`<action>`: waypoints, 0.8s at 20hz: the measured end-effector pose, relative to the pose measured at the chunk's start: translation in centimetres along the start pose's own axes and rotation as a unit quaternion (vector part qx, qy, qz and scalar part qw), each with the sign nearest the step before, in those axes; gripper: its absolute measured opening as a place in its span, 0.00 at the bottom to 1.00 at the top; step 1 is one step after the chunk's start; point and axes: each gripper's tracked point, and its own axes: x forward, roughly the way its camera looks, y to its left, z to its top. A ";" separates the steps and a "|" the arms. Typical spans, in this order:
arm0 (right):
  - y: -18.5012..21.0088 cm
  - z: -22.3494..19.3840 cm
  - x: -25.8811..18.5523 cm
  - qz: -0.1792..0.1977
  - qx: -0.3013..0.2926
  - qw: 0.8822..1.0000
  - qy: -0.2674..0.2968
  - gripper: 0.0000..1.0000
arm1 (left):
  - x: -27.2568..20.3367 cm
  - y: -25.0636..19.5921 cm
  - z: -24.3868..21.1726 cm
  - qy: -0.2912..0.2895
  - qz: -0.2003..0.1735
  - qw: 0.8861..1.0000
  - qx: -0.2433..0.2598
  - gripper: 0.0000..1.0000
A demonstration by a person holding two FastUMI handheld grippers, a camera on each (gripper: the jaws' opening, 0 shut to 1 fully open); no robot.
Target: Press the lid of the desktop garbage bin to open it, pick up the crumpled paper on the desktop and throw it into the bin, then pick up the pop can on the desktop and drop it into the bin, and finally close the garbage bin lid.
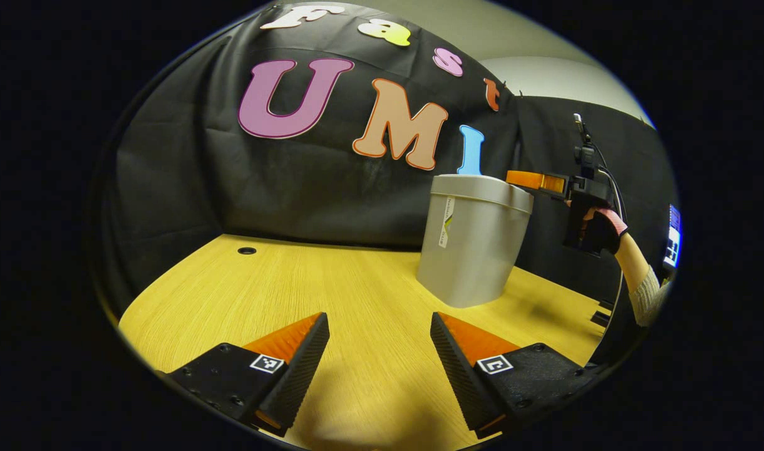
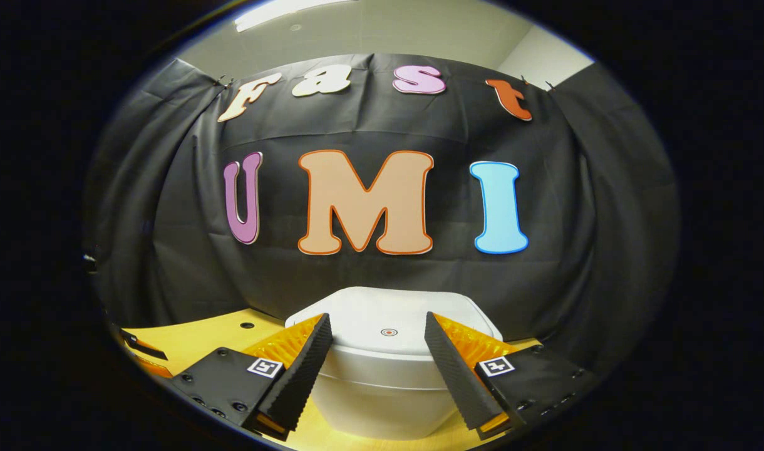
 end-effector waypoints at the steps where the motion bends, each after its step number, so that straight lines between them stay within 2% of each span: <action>1: -0.2 0.6 -0.5 -0.006 -0.013 1.000 -0.012 0.98 | 0.0 0.0 0.1 0.000 0.003 1.000 0.003 0.95; 4: 0.5 2.1 -3.3 -0.005 -0.012 0.999 -0.043 0.98 | 0.1 0.0 0.5 -0.006 0.014 1.000 0.002 0.96; 7: 1.7 0.9 -6.8 0.002 0.012 0.999 -0.052 0.99 | 0.3 -0.2 0.8 -0.011 0.021 1.000 0.000 0.95; 12: 1.9 -3.2 -11.2 -0.012 0.035 0.998 -0.048 0.96 | 0.5 -0.5 1.6 -0.024 0.029 0.999 0.007 0.95; 16: 3.1 -7.6 -12.9 -0.003 0.074 0.997 -0.010 0.98 | 0.6 -0.5 2.0 -0.032 0.047 0.998 0.025 0.95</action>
